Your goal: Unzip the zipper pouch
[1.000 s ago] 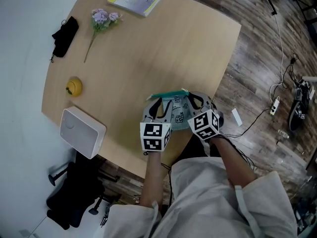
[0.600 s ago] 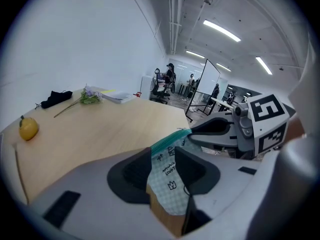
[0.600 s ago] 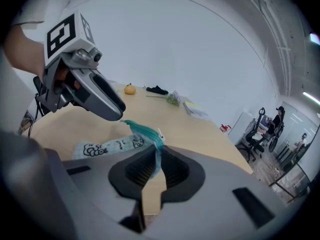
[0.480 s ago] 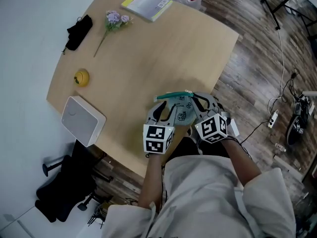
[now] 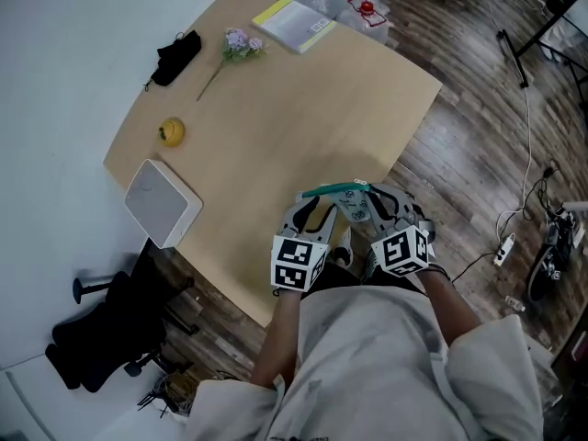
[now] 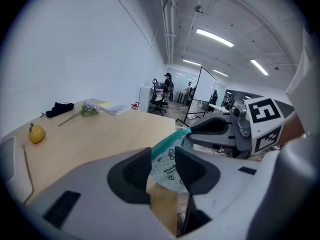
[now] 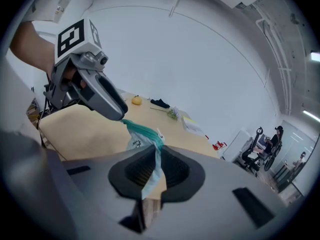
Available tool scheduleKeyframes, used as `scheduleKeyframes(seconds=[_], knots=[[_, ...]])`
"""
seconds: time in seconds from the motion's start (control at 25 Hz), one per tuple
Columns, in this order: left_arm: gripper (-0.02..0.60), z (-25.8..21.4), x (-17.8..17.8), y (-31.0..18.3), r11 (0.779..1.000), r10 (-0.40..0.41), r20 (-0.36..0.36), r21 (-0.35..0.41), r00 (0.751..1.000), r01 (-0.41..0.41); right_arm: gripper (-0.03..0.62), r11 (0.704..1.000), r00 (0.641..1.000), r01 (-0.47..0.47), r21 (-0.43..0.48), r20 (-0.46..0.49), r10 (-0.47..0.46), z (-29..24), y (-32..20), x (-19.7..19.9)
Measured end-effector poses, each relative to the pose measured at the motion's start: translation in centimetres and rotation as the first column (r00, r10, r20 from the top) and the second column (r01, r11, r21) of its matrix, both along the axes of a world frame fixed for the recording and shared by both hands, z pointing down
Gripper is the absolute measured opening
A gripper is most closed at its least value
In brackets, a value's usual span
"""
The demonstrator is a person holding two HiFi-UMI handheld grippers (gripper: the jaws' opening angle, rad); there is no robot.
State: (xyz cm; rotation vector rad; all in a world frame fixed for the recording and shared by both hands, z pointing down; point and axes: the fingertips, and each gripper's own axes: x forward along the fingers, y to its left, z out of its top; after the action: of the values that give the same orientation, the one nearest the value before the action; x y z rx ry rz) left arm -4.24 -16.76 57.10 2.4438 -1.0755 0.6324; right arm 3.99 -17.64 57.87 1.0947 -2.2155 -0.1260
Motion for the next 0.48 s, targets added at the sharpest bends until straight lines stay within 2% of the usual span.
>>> scheduleKeyframes(seconds=[0.12,0.24,0.32,0.48], knots=[[0.152,-2.1,0.6,0.6,0.999,-0.006,-0.025,0.045,1.000,0.007,0.041,0.997,0.996,0.071,0.038,-0.055,-0.068,-0.6,0.9,0.0],[0.152,-3.9,1.5,1.3,0.998,0.009,-0.079,0.056,0.997,-0.005,0.041,0.985,0.984,0.153,0.073,-0.108,-0.145,-1.3,1.6,0.0],[0.152,-4.5,2.0,2.0,0.997,0.049,-0.089,0.056,0.995,-0.044,0.041,0.974,0.972,0.205,0.094,-0.137,-0.191,-1.9,2.0,-0.2],[0.152,-4.8,2.6,3.5,0.985,0.172,-0.062,0.046,0.983,-0.169,0.041,0.941,0.941,0.308,0.138,-0.192,-0.280,-3.5,2.7,-1.1]])
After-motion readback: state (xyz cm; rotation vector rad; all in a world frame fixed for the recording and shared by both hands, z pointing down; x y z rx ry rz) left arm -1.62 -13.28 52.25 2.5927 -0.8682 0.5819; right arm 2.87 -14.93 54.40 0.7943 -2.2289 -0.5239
